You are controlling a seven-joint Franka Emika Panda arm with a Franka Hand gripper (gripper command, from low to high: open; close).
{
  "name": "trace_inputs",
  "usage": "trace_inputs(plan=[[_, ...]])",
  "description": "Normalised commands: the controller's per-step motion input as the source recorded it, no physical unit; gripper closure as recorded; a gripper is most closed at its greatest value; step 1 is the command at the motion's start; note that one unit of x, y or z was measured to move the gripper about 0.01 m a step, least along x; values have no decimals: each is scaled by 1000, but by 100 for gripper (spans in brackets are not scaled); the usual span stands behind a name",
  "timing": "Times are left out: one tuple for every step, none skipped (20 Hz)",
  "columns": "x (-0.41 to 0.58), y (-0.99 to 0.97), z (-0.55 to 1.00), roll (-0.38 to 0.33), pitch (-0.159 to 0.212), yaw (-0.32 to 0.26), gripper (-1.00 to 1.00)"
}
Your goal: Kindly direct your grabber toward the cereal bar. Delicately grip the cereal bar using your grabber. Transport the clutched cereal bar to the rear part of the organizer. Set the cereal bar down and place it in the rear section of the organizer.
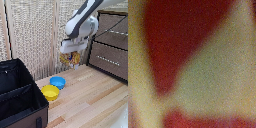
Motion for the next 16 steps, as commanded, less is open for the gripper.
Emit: trace_inputs(plan=[[137,140,897,0,144,-32,100],[111,189,837,0,155,-47,100],[100,229,794,0,157,-61,100],[89,289,754,0,149,-74,100],[80,334,717,0,130,-90,100],[26,380,654,0,103,-108,100],[0,389,634,10,75,-115,100],[-11,440,580,19,39,-114,100],[-71,466,557,27,14,-114,100],[-100,497,531,21,0,-114,100],[-97,506,526,17,0,-114,100],[-89,520,529,13,0,-114,100],[-77,531,540,10,0,-115,100],[-54,549,571,7,0,-115,100],[-46,554,591,6,0,-118,100],[-49,554,589,4,0,-118,100]])
